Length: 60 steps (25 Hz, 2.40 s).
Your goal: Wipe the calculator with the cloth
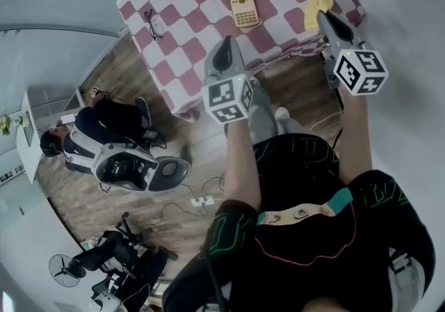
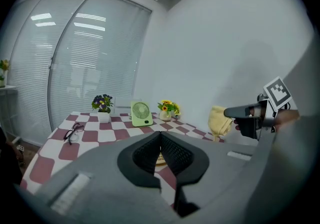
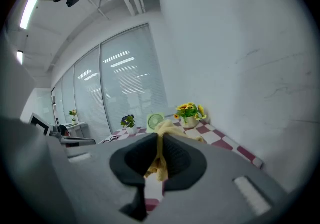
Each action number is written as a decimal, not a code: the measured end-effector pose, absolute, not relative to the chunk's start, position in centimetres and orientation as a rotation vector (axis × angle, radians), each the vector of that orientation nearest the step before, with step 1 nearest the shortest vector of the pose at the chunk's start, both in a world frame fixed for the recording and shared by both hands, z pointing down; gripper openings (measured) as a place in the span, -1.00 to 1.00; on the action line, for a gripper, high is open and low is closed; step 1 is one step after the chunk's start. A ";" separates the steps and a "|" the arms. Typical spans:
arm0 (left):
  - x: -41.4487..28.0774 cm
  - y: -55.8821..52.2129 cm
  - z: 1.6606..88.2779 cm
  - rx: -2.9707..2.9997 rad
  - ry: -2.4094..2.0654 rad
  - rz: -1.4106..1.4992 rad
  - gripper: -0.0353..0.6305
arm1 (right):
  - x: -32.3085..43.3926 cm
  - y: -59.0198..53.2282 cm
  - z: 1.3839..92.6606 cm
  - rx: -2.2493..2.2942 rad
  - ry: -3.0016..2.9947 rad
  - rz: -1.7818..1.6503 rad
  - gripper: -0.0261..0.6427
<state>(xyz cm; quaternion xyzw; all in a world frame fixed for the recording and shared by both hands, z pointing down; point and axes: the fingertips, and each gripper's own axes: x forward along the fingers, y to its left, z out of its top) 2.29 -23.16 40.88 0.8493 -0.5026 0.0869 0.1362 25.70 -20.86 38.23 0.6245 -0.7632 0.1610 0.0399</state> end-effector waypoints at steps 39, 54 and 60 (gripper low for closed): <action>0.5 -38.5 49.3 2.321 -1.278 0.326 -0.86 | 10.4 -42.4 51.9 0.703 -2.100 -0.133 -0.82; 0.7 -36.9 49.5 2.282 -1.310 0.320 -0.86 | 9.1 -38.7 53.4 0.575 -2.144 -0.073 -0.82; 1.2 -35.8 49.5 2.262 -1.334 0.317 -0.86 | 9.2 -36.7 53.4 0.553 -2.155 -0.049 -0.82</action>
